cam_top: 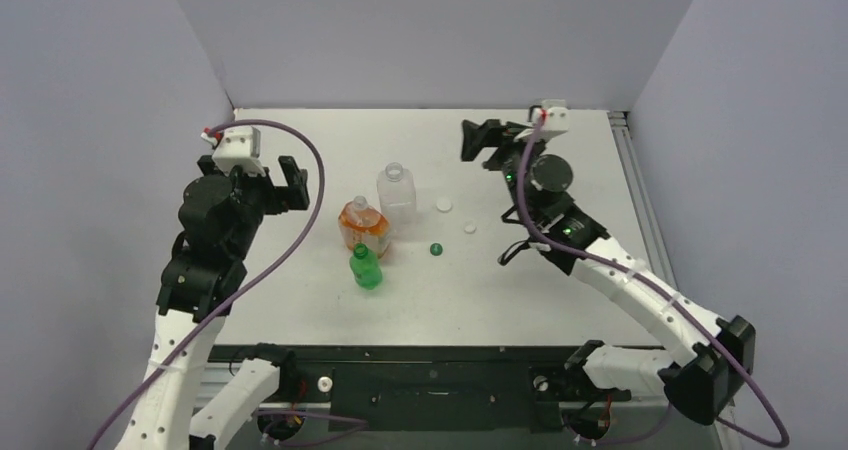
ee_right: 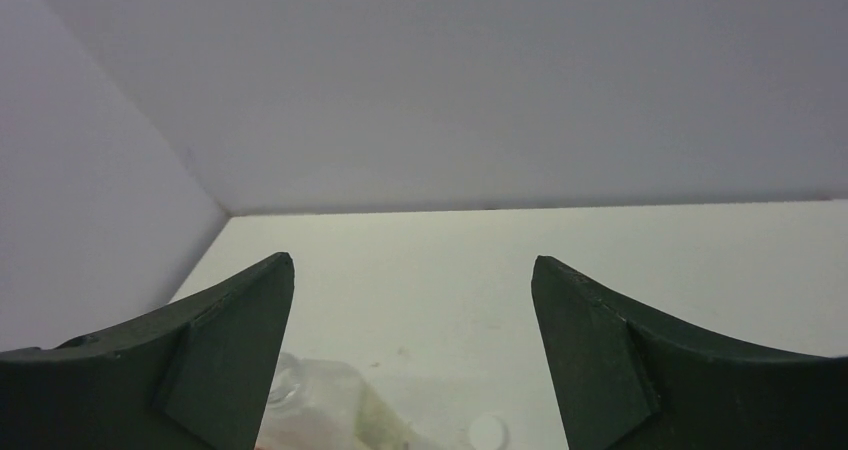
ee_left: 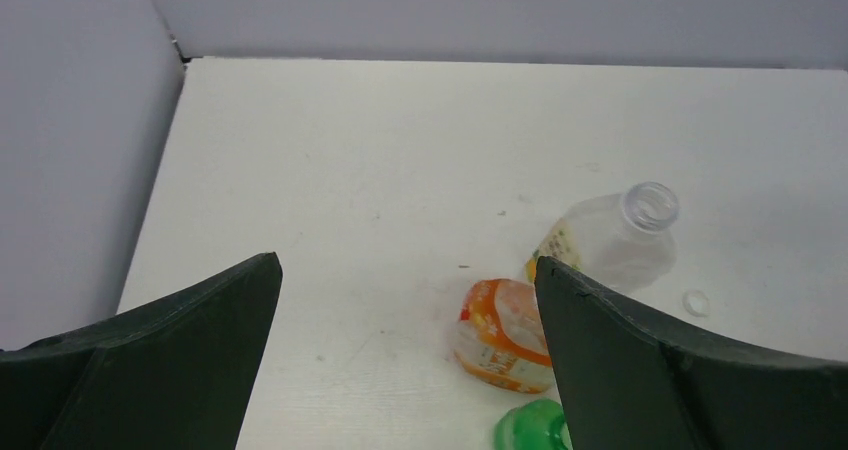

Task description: Unscrew the bottle caps

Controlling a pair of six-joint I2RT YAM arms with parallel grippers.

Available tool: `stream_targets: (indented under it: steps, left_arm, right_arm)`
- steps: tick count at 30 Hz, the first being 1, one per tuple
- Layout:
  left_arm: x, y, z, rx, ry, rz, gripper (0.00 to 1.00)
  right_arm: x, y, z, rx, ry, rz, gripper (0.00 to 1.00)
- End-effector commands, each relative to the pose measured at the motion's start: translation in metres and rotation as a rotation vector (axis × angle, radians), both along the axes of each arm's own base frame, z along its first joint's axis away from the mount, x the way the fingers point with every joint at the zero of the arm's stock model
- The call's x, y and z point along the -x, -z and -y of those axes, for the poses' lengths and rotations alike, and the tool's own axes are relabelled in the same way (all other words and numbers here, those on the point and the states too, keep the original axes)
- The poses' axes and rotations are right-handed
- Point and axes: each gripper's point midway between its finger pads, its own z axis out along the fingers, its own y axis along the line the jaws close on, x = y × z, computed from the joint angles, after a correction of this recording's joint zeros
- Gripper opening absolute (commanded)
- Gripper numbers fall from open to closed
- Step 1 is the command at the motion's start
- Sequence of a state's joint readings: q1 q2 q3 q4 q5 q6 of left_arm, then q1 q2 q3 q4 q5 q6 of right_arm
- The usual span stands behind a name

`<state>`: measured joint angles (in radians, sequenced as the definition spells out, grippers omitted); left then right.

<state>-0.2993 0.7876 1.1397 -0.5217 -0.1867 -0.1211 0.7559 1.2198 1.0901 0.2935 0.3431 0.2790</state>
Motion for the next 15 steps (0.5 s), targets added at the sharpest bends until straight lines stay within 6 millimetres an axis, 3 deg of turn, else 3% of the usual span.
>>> stream_targets:
  steps: [1, 2, 3, 7, 12, 15]
  left_arm:
    - [-0.035, -0.001, -0.025, 0.029, -0.041, 0.011, 0.97]
    - [-0.04, 0.001, -0.038, 0.042, -0.052, 0.006, 0.97]
    - [-0.049, 0.009, -0.046, 0.045, -0.065, -0.02, 0.97]
    - [-0.067, 0.034, -0.091, 0.064, -0.131, -0.049, 0.97]
    - [-0.079, 0.065, -0.116, 0.07, -0.16, -0.053, 0.97]
    - [-0.081, 0.099, -0.123, 0.073, -0.171, -0.065, 0.96]
  right_arm:
    - [-0.01, 0.038, 0.086, 0.008, 0.195, -0.151, 0.84]
    - [-0.008, 0.036, 0.099, -0.002, 0.218, -0.148, 0.84]
    - [-0.013, 0.048, 0.122, 0.003, 0.282, -0.179, 0.84]
    - [-0.015, 0.071, 0.184, 0.02, 0.454, -0.227, 0.85]
    - [-0.009, 0.116, 0.263, 0.0, 0.693, -0.319, 0.85]
    - [0.0, 0.134, 0.294, -0.017, 0.798, -0.347, 0.85]
